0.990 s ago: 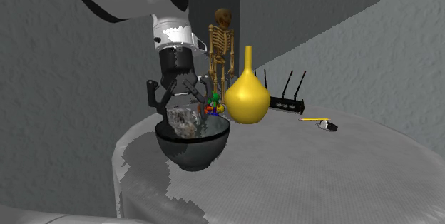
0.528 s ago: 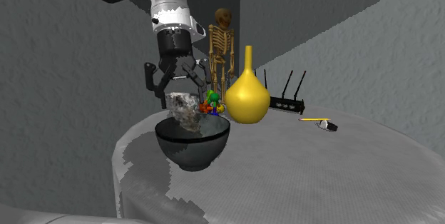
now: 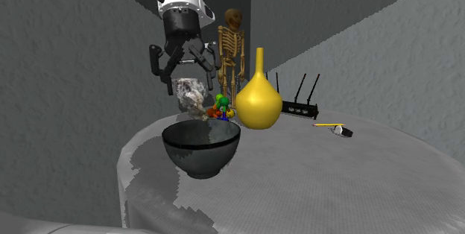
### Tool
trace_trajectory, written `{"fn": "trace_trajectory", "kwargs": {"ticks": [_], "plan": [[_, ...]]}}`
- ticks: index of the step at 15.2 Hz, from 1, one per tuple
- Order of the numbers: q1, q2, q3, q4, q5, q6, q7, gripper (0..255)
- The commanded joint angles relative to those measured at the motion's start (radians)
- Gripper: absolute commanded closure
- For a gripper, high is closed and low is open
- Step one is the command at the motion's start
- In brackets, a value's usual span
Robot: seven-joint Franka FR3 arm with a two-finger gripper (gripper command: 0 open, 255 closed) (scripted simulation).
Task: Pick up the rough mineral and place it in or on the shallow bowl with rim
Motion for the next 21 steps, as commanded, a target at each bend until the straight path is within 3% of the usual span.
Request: {"fn": "trace_trajectory", "kwargs": {"ticks": [1,11,21], "plan": [[-0.001,0.009,0.000,0.036,-0.002,-0.026,-0.005,255],[-0.014,0.073,-0.023,0.240,-0.031,-0.160,-0.064,255],[-0.011,0.019,-0.028,0.058,-0.026,-0.034,-0.042,255]]}}
